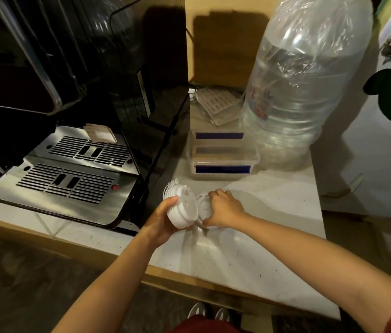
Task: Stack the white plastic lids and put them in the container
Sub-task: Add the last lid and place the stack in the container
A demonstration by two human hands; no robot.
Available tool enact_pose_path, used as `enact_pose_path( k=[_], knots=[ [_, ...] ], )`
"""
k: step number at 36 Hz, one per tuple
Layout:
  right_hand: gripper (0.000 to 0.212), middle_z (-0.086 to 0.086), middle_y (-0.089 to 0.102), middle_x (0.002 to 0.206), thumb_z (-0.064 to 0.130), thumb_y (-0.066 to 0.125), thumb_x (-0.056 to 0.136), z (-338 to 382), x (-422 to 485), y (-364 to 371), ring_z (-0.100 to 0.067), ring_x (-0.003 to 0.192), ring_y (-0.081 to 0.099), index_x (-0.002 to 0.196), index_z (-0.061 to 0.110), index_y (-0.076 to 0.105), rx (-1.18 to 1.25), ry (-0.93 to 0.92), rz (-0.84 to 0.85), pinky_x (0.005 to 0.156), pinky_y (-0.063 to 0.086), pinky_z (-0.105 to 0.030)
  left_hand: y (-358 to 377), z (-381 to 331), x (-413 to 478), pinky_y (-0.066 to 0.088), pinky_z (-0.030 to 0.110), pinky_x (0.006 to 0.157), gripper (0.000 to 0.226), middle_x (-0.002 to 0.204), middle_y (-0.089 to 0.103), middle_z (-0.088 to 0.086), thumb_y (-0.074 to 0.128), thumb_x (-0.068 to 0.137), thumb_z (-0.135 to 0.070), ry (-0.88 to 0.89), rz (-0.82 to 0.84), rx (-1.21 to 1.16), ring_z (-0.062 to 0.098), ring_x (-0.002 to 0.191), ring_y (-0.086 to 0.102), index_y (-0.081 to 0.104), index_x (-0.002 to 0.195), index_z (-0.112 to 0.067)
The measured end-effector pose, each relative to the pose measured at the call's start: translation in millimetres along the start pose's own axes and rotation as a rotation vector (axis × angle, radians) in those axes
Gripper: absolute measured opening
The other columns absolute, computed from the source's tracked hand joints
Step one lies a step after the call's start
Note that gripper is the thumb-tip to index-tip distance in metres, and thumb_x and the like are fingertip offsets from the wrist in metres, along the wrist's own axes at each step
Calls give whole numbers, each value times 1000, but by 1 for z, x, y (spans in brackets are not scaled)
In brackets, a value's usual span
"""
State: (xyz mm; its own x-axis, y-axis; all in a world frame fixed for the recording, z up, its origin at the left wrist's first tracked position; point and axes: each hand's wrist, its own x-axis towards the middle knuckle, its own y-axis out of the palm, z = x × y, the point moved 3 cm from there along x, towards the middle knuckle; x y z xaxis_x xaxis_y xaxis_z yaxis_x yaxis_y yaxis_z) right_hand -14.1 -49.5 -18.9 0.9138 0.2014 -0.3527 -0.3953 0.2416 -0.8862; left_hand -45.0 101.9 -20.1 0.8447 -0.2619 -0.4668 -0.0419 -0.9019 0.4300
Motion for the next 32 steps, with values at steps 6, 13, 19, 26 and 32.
enact_pose_path(
  k=[6, 13, 19, 26, 32],
  knots=[
    [78, -7, 44, 131, 39, 74, 66, -19, -10, -37, -27, 123, 40, 131, 14, 39, 36, 25, -79, 88, 44, -38, 7, -2, 7, 52, 35, 68, 34, 69, 73, 0, 58, 58, -36, 19, 56, 24, 17, 69, 67, 61, 89, -21],
    [73, -5, 45, 133, 36, 75, 67, -34, -25, -91, -26, 124, 40, 130, 17, 42, 162, 45, -211, 93, 44, -37, 31, -12, 14, 56, 29, 53, 56, 82, 67, 7, 75, 45, -39, -9, 128, 4, 21, 72, 64, 60, 94, -19],
    [77, -6, 47, 132, 36, 79, 63, -36, -36, -121, -25, 116, 49, 129, 16, 44, 330, 19, -299, 96, 44, -38, 59, -33, 25, 57, 31, 57, 99, 96, 62, 6, 83, 22, -51, 75, 194, 87, 21, 83, 60, 54, 112, -20],
    [71, -5, 53, 126, 29, 80, 66, -38, -46, -134, -20, 109, 51, 127, 14, 46, 615, -16, -278, 91, 46, -32, 84, -52, 38, 56, 37, 77, 84, 102, 68, 3, 80, 35, -60, 166, 318, 155, 20, 91, 64, 59, 109, -26],
    [64, -1, 58, 113, 27, 80, 68, -39, -45, -142, -16, 103, 55, 123, 14, 51, 765, -50, -297, 86, 47, -29, 102, -64, 42, 57, 29, 71, 76, 90, 75, -3, 78, 39, -61, 209, 420, 183, 13, 84, 68, 61, 103, -23]
  ],
)
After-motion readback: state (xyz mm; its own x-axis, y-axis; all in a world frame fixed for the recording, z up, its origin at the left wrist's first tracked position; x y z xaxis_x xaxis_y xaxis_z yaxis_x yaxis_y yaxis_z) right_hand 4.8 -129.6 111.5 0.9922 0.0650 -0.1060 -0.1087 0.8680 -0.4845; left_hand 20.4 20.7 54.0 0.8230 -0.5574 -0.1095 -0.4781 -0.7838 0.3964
